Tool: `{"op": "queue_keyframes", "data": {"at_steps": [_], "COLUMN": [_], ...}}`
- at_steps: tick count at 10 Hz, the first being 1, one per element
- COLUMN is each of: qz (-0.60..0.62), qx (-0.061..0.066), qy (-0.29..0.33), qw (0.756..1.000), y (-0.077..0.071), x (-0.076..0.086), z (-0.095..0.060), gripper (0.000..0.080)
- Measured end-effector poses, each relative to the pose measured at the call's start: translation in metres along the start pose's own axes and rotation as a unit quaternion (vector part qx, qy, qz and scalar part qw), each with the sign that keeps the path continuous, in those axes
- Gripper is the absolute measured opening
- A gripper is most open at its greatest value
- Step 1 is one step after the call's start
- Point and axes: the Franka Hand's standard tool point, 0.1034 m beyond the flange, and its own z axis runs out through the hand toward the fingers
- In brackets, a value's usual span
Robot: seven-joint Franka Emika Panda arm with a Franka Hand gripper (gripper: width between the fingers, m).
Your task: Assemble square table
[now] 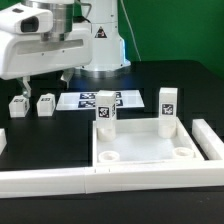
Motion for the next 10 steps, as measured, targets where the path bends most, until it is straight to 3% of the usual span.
{"op": "queue_keyframes", "data": {"at_steps": [2, 6, 9, 10], "qz": [0.088, 0.287, 0.285, 0.286], "qx": [0.011, 0.073, 0.082, 0.094], "qy": [0.002, 0.012, 0.003, -0.015], "qw": [0.996, 0.955, 0.955, 0.954], "y": [0.0, 0.003, -0.002, -0.007], "x": [-0.004, -0.027, -0.023, -0.023], "z": [0.002, 0.015, 0.014, 0.015], "gripper": [0.0649, 0.0649, 0.0649, 0.0649]}}
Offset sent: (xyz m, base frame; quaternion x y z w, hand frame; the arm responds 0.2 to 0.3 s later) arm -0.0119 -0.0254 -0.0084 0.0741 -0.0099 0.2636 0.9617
